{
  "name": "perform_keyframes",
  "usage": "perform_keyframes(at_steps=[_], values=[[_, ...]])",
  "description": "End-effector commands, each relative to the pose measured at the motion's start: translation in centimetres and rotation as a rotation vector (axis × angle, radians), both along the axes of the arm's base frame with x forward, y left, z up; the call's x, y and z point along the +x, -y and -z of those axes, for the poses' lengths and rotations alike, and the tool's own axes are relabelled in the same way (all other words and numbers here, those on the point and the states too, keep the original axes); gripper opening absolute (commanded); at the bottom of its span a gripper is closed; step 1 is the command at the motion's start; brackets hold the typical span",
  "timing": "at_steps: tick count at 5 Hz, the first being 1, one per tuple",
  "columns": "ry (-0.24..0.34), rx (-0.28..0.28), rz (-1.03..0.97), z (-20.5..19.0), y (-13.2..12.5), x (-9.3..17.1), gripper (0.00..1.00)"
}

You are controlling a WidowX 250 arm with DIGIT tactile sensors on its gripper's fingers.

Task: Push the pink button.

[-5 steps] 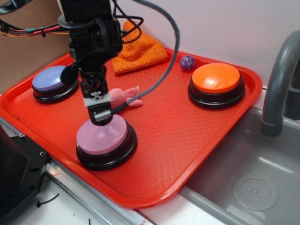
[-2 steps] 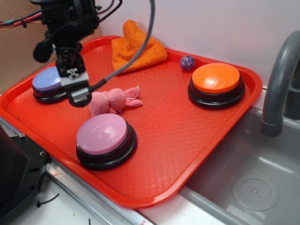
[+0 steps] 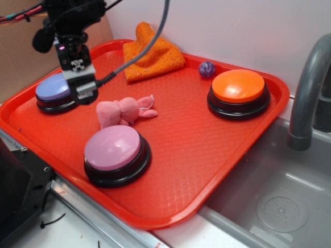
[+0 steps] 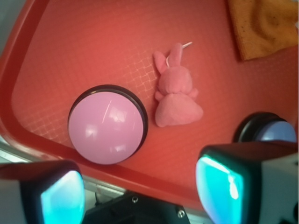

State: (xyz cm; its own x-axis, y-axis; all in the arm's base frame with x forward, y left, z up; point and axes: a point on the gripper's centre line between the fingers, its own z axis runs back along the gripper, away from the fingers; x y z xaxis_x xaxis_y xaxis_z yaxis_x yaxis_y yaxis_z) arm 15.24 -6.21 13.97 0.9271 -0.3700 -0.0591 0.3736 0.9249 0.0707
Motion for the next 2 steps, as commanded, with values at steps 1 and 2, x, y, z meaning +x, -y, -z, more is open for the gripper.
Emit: perform_keyframes(at_steps=[1,2], values=[[0.043,-0.015,-0.02,-2.17,0.43,0.17,1.0],[0.021,-0.065,-0.031,-3.13,0.25,-0.21,1.0]])
